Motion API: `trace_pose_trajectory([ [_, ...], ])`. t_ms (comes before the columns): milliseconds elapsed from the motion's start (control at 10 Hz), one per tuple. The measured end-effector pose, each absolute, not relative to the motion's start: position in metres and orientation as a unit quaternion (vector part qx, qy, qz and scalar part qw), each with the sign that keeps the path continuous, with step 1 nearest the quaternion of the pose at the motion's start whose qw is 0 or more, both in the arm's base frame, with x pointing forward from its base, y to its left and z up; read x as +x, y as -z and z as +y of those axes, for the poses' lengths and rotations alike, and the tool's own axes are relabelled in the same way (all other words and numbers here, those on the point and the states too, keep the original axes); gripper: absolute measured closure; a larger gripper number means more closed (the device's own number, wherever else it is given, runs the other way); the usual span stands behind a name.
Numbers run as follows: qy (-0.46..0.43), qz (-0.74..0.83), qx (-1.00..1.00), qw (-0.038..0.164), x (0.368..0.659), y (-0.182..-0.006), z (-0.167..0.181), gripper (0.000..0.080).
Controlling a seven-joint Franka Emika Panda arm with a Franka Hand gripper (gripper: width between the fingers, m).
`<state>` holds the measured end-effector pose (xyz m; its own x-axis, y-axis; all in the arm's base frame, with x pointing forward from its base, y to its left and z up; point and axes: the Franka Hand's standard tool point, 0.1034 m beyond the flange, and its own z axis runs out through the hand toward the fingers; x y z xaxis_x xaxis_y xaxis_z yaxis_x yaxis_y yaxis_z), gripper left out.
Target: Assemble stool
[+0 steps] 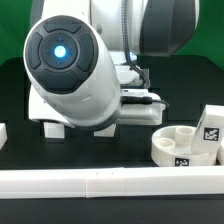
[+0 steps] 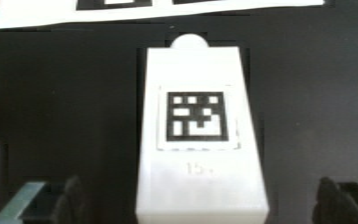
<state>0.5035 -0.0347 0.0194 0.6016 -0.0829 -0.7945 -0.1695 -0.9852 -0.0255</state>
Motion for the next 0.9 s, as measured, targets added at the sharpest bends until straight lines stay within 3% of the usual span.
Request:
trace_pose_trajectory([
  [400, -0.521, 0.066, -0.849, 0.054, 0.488, -0.019, -0.034, 0.0151],
  [700, -0.506, 0.062, -0.859, 0.049, 0.495, -0.010, -0.031, 0.0151],
  [900, -0.505, 0.062, -0.859, 0.049, 0.494, -0.009, -0.031, 0.0410],
])
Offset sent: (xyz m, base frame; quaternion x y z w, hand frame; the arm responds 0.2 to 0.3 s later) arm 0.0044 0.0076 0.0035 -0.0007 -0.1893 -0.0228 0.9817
